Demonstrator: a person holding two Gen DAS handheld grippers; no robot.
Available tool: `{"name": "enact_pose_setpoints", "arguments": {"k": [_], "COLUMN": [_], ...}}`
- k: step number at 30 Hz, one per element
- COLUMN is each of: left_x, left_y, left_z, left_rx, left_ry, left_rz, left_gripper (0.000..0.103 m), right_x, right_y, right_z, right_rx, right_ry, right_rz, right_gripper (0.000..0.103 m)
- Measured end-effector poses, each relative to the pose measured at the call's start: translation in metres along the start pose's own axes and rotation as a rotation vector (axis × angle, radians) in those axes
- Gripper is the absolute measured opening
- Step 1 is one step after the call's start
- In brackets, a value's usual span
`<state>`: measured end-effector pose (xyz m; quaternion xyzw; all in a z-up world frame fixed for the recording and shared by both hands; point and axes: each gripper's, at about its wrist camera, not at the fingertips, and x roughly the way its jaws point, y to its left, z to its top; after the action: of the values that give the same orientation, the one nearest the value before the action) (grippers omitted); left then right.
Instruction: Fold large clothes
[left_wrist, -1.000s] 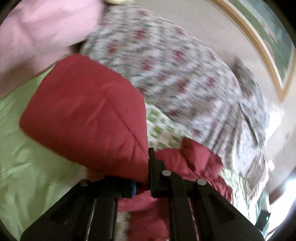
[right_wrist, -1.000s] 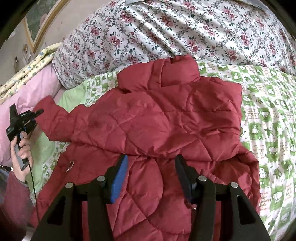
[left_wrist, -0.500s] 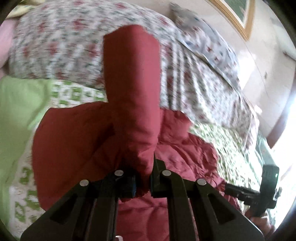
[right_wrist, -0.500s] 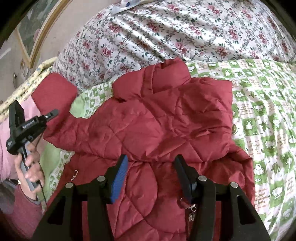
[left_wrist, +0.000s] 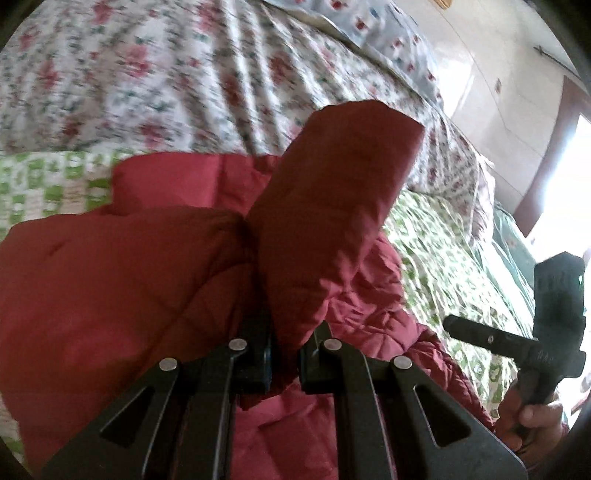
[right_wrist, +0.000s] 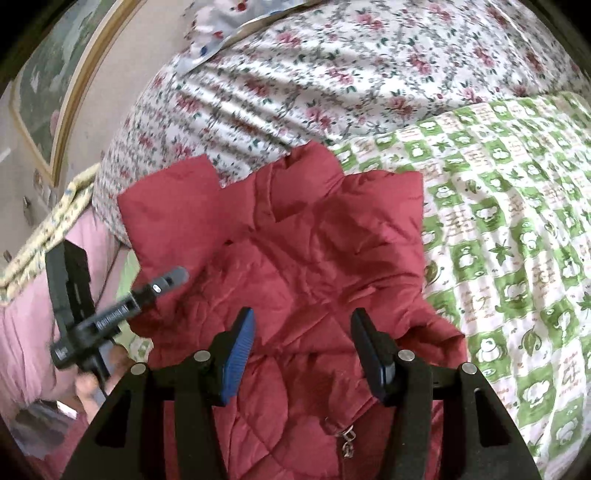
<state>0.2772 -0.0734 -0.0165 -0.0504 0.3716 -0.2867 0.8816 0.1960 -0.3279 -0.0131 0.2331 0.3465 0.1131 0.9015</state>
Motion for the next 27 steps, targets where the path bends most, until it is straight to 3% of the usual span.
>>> {"name": "enact_pose_setpoints", "arguments": {"k": [10,12,14,23,25,26,27], "left_x": [0.043,0.046,0.047,0.052,0.051,0.05,0.048], "left_y": [-0.028,-0.029,-0.03,-0.036,-0.035,-0.034,-0.033], "left_z": [-0.023,-0.027,-0.029,-0.037,-0.036,-0.036,-0.036], "left_rx": [0.078,0.083,0.087,0.118,0.109,0.101,0.094], "left_ry": [0.102,0.114,0.117,0.134,0.139,0.146,0.153], "left_rz": [0.025,0.031,0.035,0.071,0.061,0.051,0.042], "left_gripper": [0.008,0.008,0.008,0.014,0.019,0.021,0.025], "right_x": [0.009,0.013,0.02,0.07,0.079,0.084,0.088], "right_y": [-0.02,-0.023,-0.027,-0.028,-0.03,-0.03,-0.03], "right_z": [0.016,0.02,0.026,0.047,0.047,0.047,0.046], "right_rx": [0.098,0.128,0.173,0.295,0.303,0.299,0.296], "right_ry": [-0.006,-0.001,0.01,0.095,0.116,0.132,0.145], "right_rz": [0.087,0.119,0.165,0.296,0.266,0.243,0.233], "right_gripper": [0.056,0.061,0.073,0.073,0.066,0.043,0.028]}}
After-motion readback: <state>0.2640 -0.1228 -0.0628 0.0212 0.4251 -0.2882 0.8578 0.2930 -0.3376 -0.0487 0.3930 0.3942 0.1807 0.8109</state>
